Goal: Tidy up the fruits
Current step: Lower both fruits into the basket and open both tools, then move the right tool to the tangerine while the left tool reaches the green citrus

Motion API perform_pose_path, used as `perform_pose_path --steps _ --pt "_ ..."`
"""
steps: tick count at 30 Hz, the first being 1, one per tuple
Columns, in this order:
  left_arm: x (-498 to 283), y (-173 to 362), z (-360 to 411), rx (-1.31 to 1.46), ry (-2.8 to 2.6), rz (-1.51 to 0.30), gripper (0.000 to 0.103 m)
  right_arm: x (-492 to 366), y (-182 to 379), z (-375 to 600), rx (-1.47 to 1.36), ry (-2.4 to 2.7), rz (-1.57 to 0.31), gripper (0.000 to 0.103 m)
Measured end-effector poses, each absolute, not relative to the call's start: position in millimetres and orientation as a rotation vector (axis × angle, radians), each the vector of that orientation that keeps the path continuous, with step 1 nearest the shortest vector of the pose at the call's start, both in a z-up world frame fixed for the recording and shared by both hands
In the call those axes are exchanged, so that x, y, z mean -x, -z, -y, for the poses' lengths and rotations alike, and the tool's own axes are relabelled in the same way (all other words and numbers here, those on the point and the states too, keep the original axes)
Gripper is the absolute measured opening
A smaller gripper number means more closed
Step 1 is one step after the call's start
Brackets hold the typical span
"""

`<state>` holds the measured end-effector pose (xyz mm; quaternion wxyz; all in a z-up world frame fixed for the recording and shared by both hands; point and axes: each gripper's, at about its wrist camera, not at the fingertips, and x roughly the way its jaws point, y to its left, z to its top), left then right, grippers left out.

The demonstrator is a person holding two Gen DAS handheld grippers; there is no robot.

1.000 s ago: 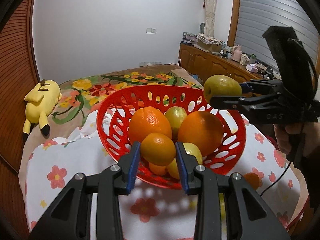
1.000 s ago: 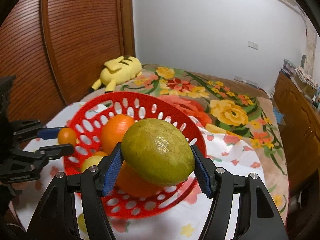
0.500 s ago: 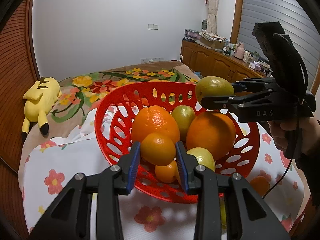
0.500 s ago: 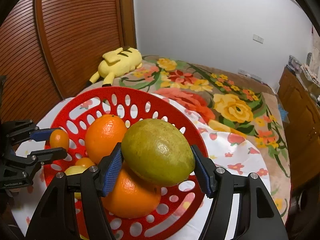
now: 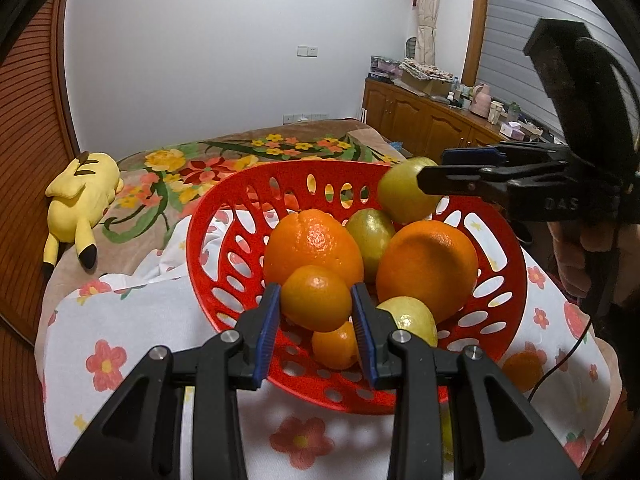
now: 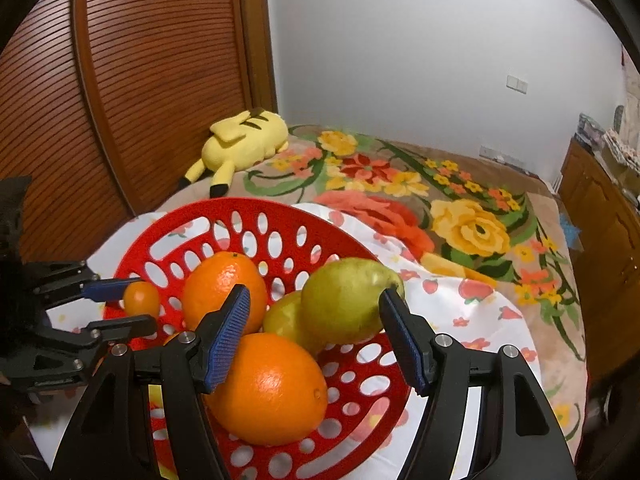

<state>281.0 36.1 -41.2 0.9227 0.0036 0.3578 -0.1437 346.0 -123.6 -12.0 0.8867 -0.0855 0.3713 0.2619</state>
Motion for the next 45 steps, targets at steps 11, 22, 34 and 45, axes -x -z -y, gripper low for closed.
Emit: perform_pose_path --steps 11,22,34,45 --pt "-290 38 -36 -0.007 0.278 -0.729 0.034 -326 6 127 0.176 -0.562 -0.757 0.069" --pt "-274 26 -32 -0.004 0.265 -0.709 0.048 -298 -2 140 0.161 -0.544 -0.735 0.069" --pt "-230 21 -21 0.003 0.298 -0.690 0.054 -244 -4 163 0.119 -0.515 -0.724 0.069" --pt "-191 27 -3 -0.001 0.330 -0.688 0.057 -194 6 178 0.068 -0.509 -0.732 0.070"
